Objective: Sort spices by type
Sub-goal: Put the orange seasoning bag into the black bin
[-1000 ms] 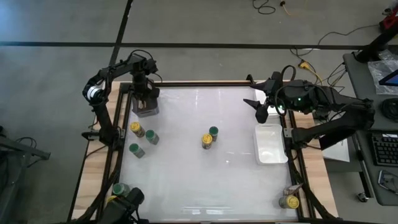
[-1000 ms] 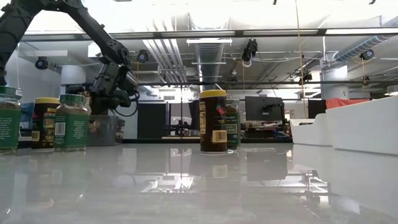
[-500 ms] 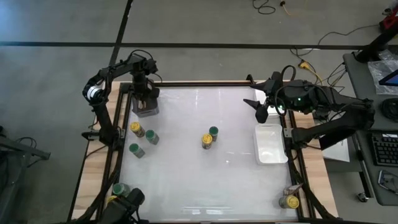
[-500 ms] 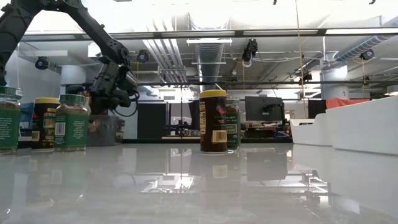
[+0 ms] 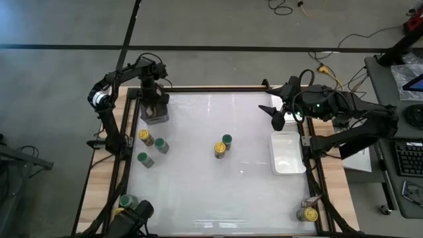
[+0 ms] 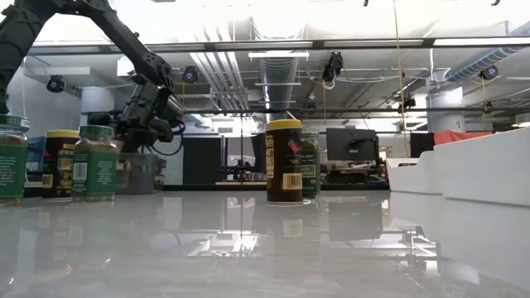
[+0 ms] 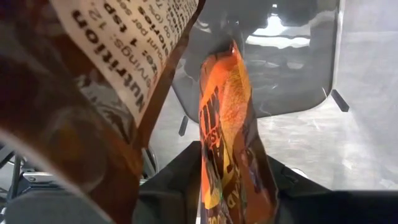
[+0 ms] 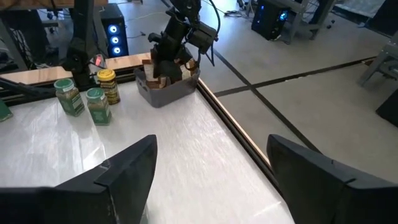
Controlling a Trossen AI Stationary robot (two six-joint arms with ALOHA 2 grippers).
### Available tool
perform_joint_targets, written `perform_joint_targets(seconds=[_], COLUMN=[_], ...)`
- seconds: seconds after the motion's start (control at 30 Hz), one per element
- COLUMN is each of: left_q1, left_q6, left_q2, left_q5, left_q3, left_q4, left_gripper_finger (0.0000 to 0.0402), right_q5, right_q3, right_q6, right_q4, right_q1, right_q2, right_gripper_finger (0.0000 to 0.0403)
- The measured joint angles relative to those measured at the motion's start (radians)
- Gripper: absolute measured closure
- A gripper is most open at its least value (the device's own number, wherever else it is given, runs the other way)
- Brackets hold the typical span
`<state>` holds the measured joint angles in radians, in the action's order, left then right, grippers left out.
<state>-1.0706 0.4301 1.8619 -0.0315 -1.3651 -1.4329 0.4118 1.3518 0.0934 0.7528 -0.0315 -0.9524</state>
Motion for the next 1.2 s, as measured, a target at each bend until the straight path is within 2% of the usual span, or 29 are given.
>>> perform_joint_targets(seconds=[0.5,0.73,0.97,1.2], left_q1=[0.000,0.011,0.010,0.007], left_q6=[0.000,0.016,0.109,0.129], left_q2=[-0.011,-0.043,-0.049,-0.049], left_q5=[-0.013,-0.015,0.026,0.045], left_q3=[-0.031,-0.056,-0.087,-0.089], left_q4=[-0.079,-0.065,-0.033,-0.014], left_gripper_finger=[0.0316,0.0316,0.0315,0.0315], right_q5=[0.000,0.000,0.000,0.000], right_q3=[0.000,0.000,0.000,0.000], right_q6=[-0.005,-0.008,-0.008,-0.008], right_q4=[-0.003,-0.003,-0.007,-0.003], right_q1=[0.000,0.000,0.000,0.000], right_q2=[0.000,0.000,0.000,0.000], right_gripper_finger=[0.0098,0.0108,0.0096,0.0095])
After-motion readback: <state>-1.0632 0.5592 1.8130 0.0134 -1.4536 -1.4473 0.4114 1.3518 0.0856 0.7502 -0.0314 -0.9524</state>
